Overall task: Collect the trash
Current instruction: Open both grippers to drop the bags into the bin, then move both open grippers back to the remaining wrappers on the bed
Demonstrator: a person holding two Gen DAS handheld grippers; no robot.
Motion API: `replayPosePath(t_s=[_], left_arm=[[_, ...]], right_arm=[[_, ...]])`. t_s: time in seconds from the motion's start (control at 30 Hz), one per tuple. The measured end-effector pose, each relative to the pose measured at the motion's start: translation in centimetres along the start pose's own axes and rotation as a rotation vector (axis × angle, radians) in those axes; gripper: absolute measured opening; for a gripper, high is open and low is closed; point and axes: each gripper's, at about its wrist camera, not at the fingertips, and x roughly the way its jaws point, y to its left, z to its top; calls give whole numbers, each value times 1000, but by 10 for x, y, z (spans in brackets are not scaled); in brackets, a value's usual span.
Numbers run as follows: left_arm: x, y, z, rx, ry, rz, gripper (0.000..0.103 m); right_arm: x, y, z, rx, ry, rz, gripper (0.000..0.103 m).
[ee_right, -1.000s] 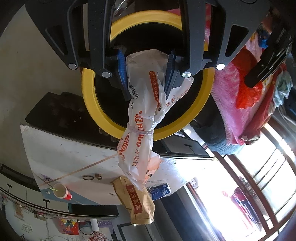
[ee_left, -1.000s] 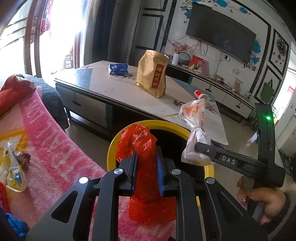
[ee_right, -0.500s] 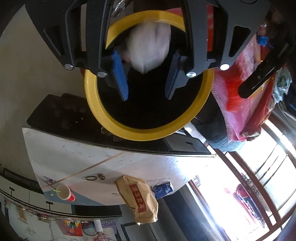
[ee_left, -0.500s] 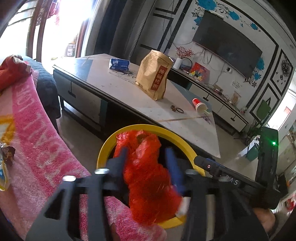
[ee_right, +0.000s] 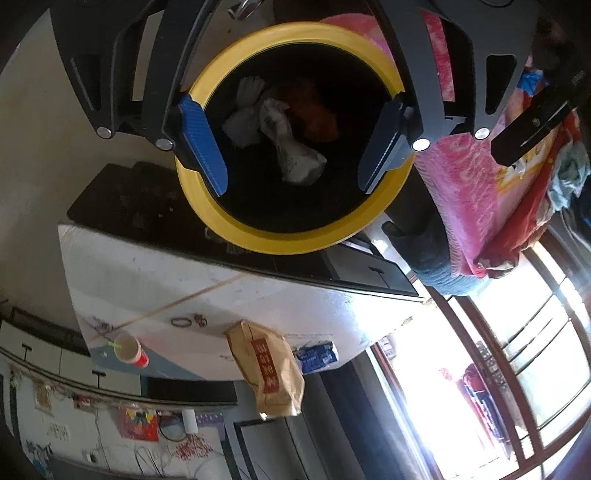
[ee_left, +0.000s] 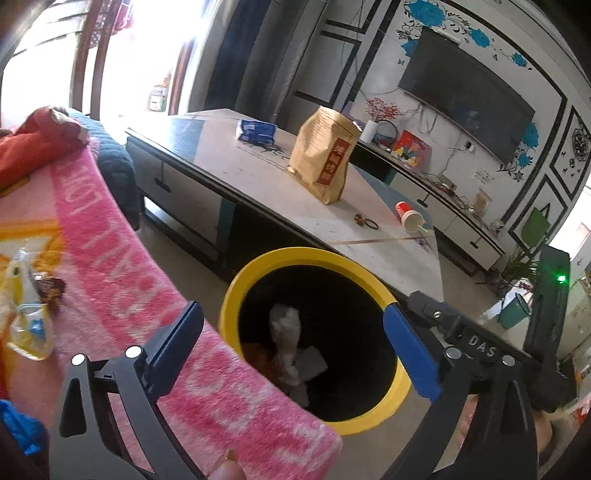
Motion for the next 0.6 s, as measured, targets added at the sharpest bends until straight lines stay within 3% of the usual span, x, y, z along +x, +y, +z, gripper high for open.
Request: replayPosePath(t_s=[0.13, 0.6], left_arm=[[-14, 6, 2, -1, -20, 23, 96], [-64, 31, -2, -2, -98, 103, 96]], right_arm=[[-11, 10, 2, -28, -32, 0, 74], [-41, 51, -2, -103, -96, 39, 82]])
